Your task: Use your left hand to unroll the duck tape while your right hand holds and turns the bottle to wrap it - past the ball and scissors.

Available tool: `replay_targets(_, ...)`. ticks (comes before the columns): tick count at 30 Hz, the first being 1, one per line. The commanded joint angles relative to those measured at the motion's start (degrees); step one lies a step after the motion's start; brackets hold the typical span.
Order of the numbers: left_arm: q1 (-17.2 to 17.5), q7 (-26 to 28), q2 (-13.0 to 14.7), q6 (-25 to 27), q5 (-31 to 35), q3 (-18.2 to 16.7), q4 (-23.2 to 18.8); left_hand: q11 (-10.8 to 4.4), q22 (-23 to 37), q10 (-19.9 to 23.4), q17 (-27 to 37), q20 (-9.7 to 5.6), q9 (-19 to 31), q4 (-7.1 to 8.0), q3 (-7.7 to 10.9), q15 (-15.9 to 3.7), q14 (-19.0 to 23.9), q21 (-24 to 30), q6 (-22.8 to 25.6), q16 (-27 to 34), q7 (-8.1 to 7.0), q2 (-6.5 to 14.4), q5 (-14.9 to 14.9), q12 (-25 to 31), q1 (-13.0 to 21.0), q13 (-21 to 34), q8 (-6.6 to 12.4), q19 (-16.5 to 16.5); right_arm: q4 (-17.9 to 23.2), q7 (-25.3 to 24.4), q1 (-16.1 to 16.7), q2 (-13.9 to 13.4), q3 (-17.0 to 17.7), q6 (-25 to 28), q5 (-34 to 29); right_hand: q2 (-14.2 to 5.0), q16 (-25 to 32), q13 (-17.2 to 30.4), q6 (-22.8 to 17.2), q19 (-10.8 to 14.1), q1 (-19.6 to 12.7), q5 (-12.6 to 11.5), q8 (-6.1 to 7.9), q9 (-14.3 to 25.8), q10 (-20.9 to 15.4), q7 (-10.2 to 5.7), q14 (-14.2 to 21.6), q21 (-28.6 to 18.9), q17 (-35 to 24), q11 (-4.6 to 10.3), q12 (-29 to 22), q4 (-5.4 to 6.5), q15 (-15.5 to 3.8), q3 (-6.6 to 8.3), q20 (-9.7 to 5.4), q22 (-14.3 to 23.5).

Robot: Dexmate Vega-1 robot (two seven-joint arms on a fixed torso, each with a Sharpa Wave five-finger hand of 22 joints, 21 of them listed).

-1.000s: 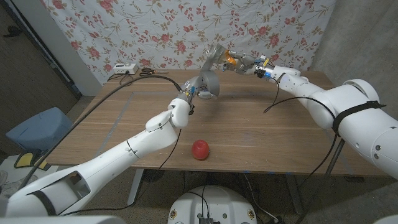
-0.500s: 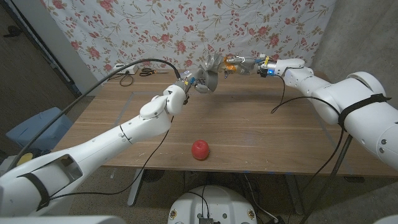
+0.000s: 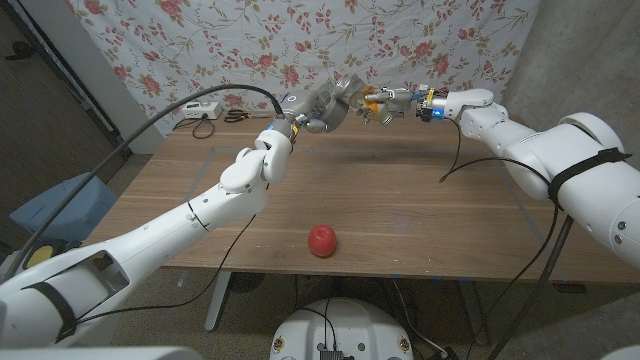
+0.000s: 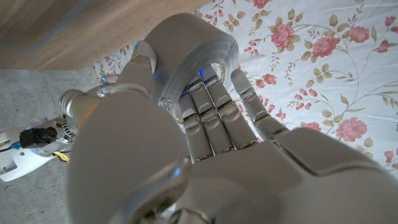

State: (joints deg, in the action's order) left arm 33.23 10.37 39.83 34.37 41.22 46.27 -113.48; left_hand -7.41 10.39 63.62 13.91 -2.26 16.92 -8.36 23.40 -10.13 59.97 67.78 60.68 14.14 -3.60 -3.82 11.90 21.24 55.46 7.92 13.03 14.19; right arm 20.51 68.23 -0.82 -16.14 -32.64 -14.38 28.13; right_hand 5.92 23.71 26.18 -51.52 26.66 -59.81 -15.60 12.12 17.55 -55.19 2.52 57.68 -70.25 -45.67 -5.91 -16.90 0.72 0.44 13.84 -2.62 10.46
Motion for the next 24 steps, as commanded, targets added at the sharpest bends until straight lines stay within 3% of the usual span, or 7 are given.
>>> replay_targets(1, 1.42, 1.81, -0.83, -4.57, 5.35, -2.31, 1.42, -4.35, 0.03, 3.84, -0.05, -2.04, 0.29, 1.99, 1.04, -3.52, -0.23, -0.54, 0.13, -0.19, -0.79, 12.23, 0.7, -0.26, 7.04, 9.56, 0.26, -0.36, -0.12, -2.55, -0.32, 0.29, -1.4, 0.14, -0.54, -13.92, 0.5, 0.18, -5.31, 0.13, -10.62, 0.1, 0.41, 1.1, -7.5, -2.71, 9.93, 0.09, -0.76, 6.88, -0.22, 3.17, -12.83, 3.55, -8.04, -0.1)
replay_targets(24, 2.86, 0.47, -2.48, -7.76, 6.43, -4.93, 3.08, -4.39, 0.04, 4.39, 0.31, -2.33, 0.06, 1.89, 0.96, -3.65, 0.08, -0.96, 0.7, 0.02, 0.09, 12.1, 1.21, -0.15, 6.95, 10.05, 0.58, -0.44, -0.11, -4.36, -1.24, 0.11, -2.53, 0.53, -1.14, -14.02, 0.38, -0.06, -5.36, -0.03, -10.54, -0.24, 0.25, 0.83, -7.59, -2.51, 9.96, 0.17, -1.17, 6.92, 0.1, 3.38, -12.81, 3.5, -8.11, -0.08)
